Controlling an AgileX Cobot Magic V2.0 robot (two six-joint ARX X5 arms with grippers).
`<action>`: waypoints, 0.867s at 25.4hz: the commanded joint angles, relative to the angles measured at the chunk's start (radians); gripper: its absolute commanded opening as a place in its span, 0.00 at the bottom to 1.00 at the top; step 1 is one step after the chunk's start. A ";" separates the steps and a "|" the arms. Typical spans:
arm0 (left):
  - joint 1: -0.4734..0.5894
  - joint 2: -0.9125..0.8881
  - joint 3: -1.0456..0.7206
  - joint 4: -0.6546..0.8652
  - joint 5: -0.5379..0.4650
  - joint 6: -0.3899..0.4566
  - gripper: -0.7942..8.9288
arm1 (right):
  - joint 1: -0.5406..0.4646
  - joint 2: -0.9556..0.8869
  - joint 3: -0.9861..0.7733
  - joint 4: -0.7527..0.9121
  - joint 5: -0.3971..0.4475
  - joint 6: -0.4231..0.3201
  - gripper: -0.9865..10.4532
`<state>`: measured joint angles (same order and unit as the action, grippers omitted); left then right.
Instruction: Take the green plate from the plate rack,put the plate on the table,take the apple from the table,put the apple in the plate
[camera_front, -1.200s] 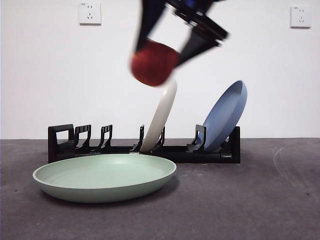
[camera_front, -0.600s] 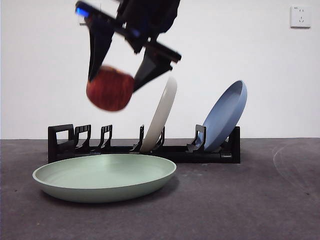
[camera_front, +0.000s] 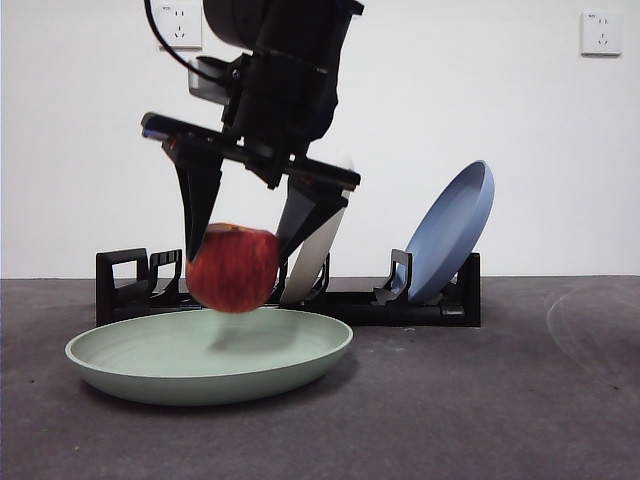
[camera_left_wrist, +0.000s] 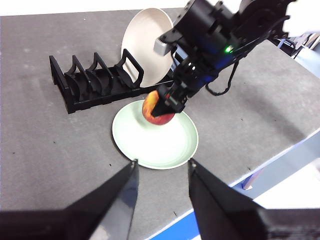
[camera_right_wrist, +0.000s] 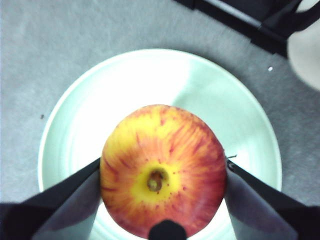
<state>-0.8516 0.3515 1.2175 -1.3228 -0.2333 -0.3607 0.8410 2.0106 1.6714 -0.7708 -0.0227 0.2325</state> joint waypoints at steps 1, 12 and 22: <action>0.002 -0.005 -0.005 0.006 -0.003 -0.006 0.25 | 0.010 0.029 0.003 -0.003 0.005 0.007 0.08; 0.002 -0.005 -0.005 0.005 0.005 -0.013 0.25 | 0.031 0.094 0.003 -0.022 0.005 0.008 0.13; 0.002 -0.005 -0.005 0.005 0.004 -0.013 0.25 | 0.031 0.094 0.003 -0.042 0.005 0.011 0.56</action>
<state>-0.8516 0.3515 1.2175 -1.3228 -0.2287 -0.3679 0.8658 2.0804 1.6737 -0.8070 -0.0181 0.2325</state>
